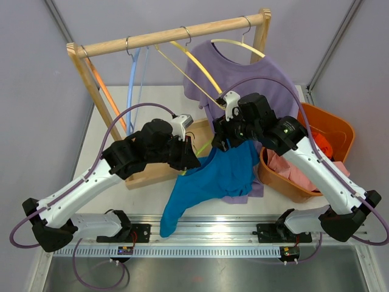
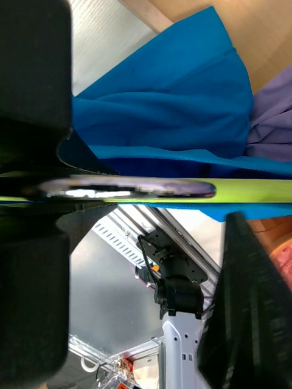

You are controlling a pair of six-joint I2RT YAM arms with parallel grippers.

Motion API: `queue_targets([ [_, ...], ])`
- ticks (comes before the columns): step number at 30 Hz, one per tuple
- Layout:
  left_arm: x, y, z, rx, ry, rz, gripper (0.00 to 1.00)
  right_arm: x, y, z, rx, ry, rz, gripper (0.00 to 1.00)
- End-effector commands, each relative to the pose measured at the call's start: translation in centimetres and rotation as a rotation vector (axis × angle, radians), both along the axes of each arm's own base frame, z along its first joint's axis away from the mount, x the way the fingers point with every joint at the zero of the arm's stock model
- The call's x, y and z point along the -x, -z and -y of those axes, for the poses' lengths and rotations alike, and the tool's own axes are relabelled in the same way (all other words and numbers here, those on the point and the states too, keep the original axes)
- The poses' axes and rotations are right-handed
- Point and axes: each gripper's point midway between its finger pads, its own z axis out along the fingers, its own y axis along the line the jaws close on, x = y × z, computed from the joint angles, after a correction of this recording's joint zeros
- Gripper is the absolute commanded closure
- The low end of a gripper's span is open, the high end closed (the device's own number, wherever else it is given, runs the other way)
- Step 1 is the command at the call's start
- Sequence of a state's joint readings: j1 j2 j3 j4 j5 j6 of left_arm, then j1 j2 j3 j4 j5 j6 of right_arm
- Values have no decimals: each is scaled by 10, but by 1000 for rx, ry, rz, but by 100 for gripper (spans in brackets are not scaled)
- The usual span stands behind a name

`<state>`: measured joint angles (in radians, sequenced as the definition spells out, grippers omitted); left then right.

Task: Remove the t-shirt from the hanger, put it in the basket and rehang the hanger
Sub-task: Remove the tshirt from the hanger

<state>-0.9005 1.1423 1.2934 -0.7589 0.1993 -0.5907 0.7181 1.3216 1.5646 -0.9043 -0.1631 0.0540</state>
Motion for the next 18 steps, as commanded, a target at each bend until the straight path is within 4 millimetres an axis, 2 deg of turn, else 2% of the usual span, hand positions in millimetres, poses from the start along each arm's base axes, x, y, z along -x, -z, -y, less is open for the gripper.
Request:
queue_targets([
  [1, -1, -49, 12, 160, 20, 68, 100, -20, -8, 1, -28, 120, 57, 37],
  [12, 4, -72, 13, 242, 32, 86, 100, -12, -1, 4, -18, 106, 40, 61],
  [15, 5, -81, 13, 279, 34, 94, 100, -12, -6, 6, -23, 104, 53, 71],
  [16, 5, -83, 13, 285, 34, 92, 100, -11, -9, 6, -28, 103, 60, 80],
  [18, 5, -86, 12, 290, 32, 97, 100, -10, -15, 8, -35, 103, 75, 91],
])
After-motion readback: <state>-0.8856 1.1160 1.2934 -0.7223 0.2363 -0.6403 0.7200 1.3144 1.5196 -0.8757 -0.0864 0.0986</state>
